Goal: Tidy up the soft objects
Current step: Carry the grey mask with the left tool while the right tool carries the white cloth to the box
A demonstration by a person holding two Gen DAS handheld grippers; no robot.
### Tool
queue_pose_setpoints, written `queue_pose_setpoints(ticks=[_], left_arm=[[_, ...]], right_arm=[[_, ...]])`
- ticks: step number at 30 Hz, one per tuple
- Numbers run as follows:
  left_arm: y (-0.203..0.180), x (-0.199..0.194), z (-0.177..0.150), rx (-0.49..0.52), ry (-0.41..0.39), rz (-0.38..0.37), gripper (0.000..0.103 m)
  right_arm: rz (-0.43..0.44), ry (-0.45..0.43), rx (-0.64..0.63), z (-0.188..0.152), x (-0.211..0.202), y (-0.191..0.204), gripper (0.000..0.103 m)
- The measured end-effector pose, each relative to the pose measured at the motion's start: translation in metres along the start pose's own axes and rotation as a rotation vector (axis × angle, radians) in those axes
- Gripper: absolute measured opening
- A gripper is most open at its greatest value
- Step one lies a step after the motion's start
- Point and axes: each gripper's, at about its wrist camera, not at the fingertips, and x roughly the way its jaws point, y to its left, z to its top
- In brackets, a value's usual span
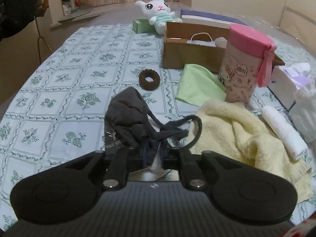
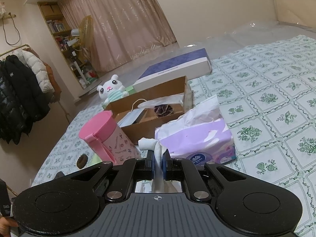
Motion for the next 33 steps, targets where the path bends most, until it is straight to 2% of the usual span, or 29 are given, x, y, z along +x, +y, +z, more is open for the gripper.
queue_pose_setpoints(ticks=[3,5,7,10,14,15,19,25,33], left_arm=[[-0.004,0.002,-0.001,0.006,-0.001,-0.001,0.04],[-0.008,0.004,-0.002,0.021,0.004,0.01,0.042],[-0.011,0.009,-0.001,0.035,0.017,0.026,0.05],[-0.013,0.014,-0.002,0.041,0.029,0.052,0.056],[-0.017,0.022,-0.005,0.074,0.038,0.075,0.059],[-0.016,0.023,-0.006,0.072,0.039,0.078,0.057],[-0.008,0.024,-0.006,0.075,0.035,0.1,0.026],[0.007,0.01,-0.002,0.064,0.009,0.079,0.018],[0.016,-0.019,0.011,0.106,-0.042,0.075,0.016]], right_arm=[[0.003,0.007,0.002,-0.002,0.002,-0.001,0.008],[0.004,0.014,0.003,-0.004,0.004,-0.001,0.008],[0.008,0.018,0.003,-0.005,0.005,0.0,0.008],[0.012,0.022,-0.001,-0.006,0.005,0.001,0.008],[0.011,0.028,-0.003,-0.006,0.006,0.003,0.008],[0.011,0.031,-0.004,-0.006,0.007,0.003,0.008],[0.015,0.041,-0.011,-0.007,0.008,0.005,0.008],[0.027,0.046,-0.022,-0.005,0.008,0.008,0.008],[0.081,0.039,-0.062,0.009,0.002,0.018,0.008]])
